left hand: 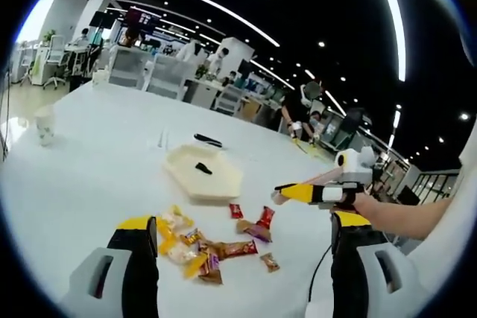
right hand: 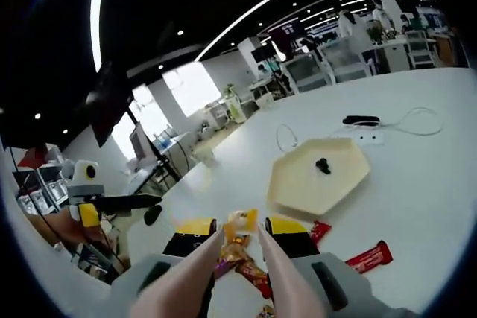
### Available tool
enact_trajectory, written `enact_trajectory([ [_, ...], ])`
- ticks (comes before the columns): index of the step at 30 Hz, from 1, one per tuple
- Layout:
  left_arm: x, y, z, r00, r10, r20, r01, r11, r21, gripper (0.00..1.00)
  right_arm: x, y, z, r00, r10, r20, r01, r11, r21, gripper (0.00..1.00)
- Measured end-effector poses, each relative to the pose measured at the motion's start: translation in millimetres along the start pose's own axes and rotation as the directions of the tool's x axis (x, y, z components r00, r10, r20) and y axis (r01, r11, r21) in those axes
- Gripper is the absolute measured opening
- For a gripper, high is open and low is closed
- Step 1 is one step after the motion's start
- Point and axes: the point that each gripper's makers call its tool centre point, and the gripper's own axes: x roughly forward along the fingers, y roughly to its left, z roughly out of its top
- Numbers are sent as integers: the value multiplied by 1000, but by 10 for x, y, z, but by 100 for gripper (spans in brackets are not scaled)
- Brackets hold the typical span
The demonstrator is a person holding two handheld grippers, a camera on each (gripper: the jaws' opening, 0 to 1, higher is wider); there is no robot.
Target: Place the target food into the container with the food tongs after gripping and lifting it, then release it inside without dropping or visibly crushing the food.
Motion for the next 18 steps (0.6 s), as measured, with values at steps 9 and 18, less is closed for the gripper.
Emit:
enact_trajectory([
  [9, 36, 15, -118, 999, -4, -54, 5, 1000, 8, 98, 53, -12, -89, 1000, 9, -17, -9, 1000, -15, 26],
  [18, 69, 6, -195, 998, 3, -66, -3, 1000, -5, 98, 108, 29, -227, 997, 40, -71, -45, 997, -67, 26],
])
